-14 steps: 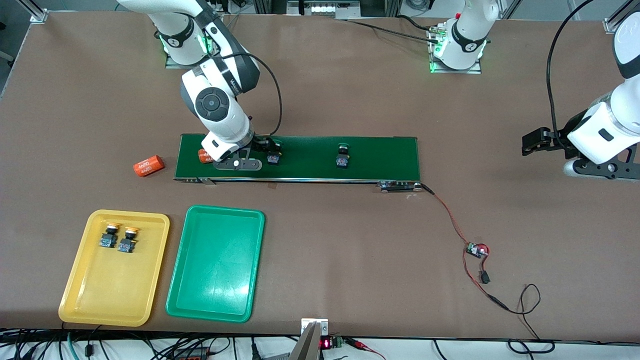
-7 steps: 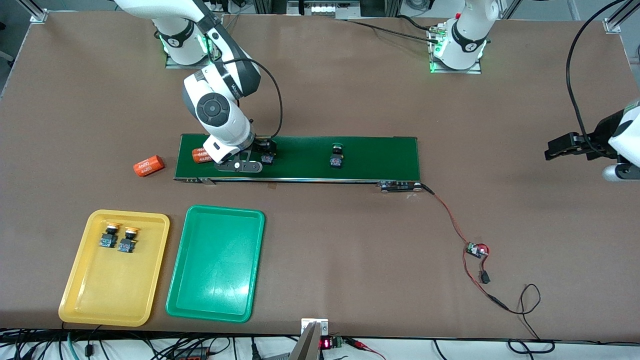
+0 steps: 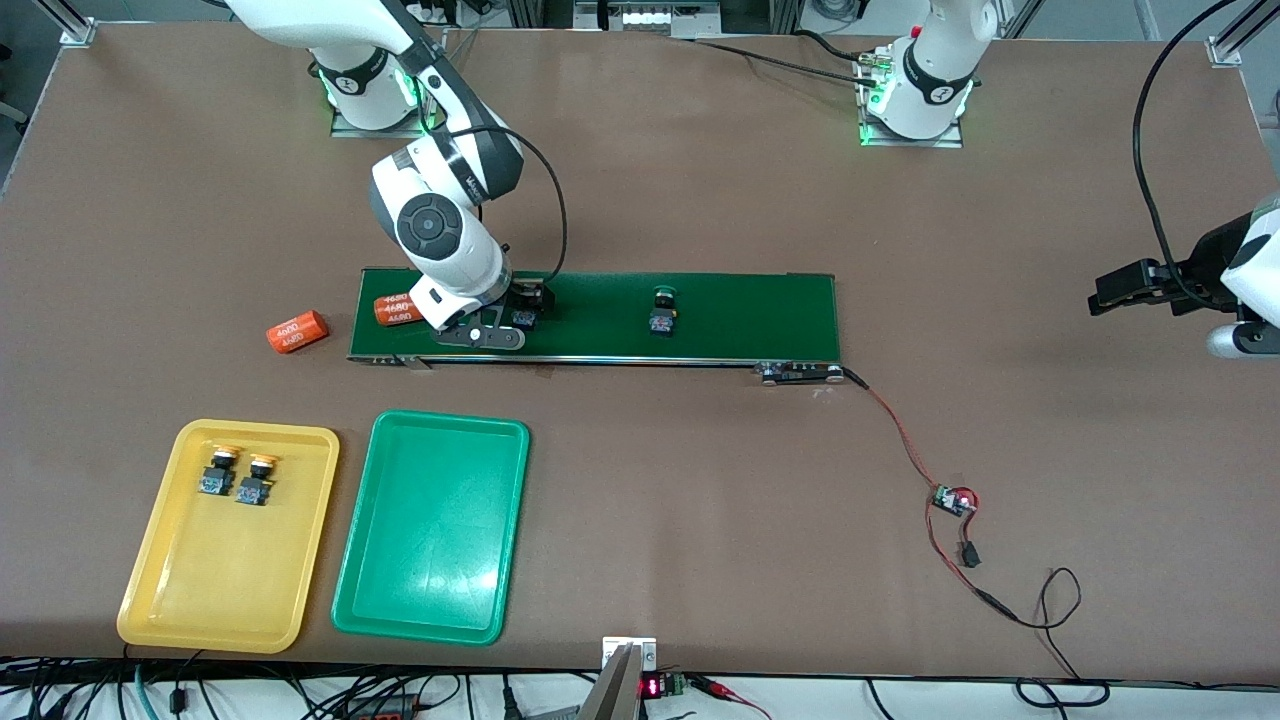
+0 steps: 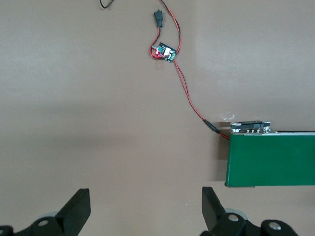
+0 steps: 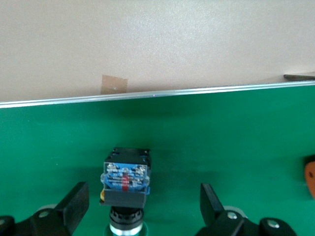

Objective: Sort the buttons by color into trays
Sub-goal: 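Lift the green-cap button and carry it toward the green tray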

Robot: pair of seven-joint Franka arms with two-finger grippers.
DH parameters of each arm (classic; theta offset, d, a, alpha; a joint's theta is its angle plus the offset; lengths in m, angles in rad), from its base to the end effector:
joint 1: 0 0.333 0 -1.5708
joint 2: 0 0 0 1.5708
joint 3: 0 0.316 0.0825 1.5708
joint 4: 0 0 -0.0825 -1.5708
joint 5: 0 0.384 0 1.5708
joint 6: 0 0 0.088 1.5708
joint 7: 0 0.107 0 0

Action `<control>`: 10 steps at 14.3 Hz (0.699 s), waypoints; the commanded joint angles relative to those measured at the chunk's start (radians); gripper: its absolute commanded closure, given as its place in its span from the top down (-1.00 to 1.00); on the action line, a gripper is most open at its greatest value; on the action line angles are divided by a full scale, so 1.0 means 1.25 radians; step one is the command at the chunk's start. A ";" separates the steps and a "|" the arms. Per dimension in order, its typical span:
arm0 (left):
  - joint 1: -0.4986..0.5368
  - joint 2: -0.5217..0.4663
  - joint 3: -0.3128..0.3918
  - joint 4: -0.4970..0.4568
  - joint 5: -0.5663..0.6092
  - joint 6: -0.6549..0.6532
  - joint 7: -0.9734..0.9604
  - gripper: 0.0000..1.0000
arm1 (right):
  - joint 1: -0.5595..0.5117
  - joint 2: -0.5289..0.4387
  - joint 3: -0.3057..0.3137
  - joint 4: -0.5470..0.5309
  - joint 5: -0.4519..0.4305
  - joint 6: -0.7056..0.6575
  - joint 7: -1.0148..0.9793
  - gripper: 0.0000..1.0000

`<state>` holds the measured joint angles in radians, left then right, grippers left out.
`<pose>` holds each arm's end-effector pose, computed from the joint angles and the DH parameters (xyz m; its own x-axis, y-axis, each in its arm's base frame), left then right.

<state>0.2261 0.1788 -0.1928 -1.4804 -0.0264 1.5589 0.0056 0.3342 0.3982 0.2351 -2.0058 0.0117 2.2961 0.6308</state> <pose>0.6027 0.0269 0.5642 0.9950 0.0269 -0.0965 0.0329 -0.9976 0.0609 0.5026 0.3179 0.2539 0.9872 -0.0807 -0.1372 -0.0844 -0.9962 -0.0214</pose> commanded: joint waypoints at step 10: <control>0.007 -0.003 -0.011 0.016 -0.051 -0.065 -0.004 1.00 | -0.027 0.004 0.000 0.034 0.013 -0.001 -0.004 -0.46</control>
<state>0.2282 0.1786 -0.1977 -1.4797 -0.0688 1.5148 0.0048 0.3182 0.4240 0.2315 -1.9894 0.0118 2.3193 0.6316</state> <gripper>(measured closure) 0.000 0.595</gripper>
